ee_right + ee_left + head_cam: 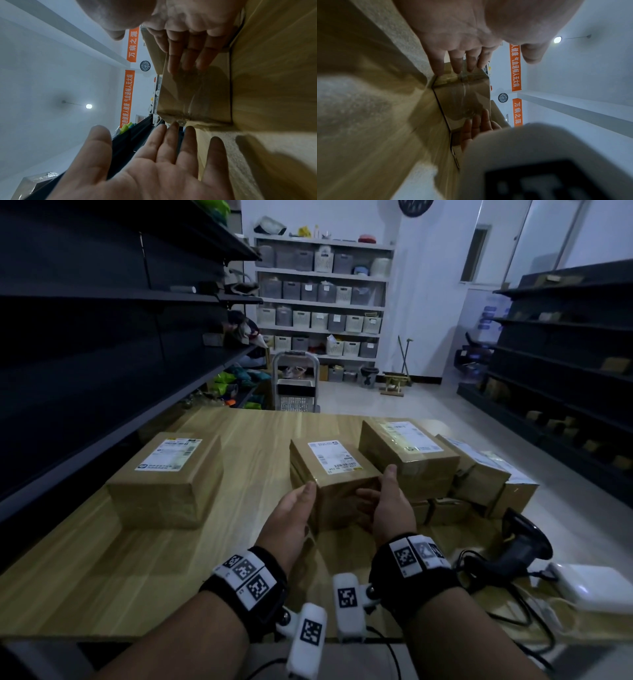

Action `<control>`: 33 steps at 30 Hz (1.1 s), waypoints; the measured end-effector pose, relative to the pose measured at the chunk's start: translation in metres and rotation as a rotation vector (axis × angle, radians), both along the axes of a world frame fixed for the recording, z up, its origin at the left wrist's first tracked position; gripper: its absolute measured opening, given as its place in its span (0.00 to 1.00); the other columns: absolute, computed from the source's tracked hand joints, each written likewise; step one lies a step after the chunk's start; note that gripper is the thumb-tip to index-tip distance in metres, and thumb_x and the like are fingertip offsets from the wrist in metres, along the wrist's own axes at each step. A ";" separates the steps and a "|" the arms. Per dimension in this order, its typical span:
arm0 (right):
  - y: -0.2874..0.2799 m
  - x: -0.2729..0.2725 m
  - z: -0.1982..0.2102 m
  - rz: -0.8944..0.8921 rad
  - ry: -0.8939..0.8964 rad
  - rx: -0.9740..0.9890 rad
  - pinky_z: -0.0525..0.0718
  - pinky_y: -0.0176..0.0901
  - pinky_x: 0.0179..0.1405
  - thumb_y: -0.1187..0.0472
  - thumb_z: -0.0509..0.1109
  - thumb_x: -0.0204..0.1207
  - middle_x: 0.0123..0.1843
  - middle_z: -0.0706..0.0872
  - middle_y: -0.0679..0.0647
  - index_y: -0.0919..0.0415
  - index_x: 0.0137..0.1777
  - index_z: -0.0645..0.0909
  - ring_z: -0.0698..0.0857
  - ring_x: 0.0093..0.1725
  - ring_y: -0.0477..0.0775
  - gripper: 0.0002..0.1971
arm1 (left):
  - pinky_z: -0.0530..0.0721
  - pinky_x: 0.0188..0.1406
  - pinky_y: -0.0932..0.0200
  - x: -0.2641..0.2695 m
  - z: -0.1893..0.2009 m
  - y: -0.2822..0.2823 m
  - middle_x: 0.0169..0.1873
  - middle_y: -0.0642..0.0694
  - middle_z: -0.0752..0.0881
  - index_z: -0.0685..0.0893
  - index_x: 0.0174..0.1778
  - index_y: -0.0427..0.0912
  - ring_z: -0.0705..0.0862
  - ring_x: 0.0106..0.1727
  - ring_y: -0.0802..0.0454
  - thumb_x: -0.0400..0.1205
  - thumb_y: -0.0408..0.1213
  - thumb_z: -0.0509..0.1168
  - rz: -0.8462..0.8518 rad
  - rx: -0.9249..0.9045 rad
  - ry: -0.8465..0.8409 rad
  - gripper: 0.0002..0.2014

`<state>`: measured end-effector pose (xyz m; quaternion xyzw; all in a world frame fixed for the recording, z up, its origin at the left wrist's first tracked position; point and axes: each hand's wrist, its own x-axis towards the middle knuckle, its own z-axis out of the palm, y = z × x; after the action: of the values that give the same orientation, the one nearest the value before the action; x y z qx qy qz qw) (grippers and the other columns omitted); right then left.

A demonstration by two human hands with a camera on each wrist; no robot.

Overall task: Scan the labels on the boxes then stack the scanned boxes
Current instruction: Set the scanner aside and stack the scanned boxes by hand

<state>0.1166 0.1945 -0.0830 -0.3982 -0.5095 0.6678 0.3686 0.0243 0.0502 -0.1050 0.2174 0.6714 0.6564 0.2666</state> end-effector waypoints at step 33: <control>0.025 -0.030 -0.037 0.037 0.194 -0.272 0.80 0.47 0.34 0.22 0.64 0.78 0.30 0.84 0.52 0.48 0.58 0.93 0.81 0.29 0.53 0.32 | 0.84 0.81 0.46 -0.042 -0.014 0.013 0.66 0.56 0.96 0.86 0.78 0.50 0.93 0.71 0.58 0.79 0.69 0.66 -0.004 0.218 -0.231 0.36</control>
<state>0.0870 0.2191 -0.1195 -0.3685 -0.3838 0.7726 0.3465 -0.0178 0.0628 -0.1188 0.1697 0.5607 0.7454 0.3181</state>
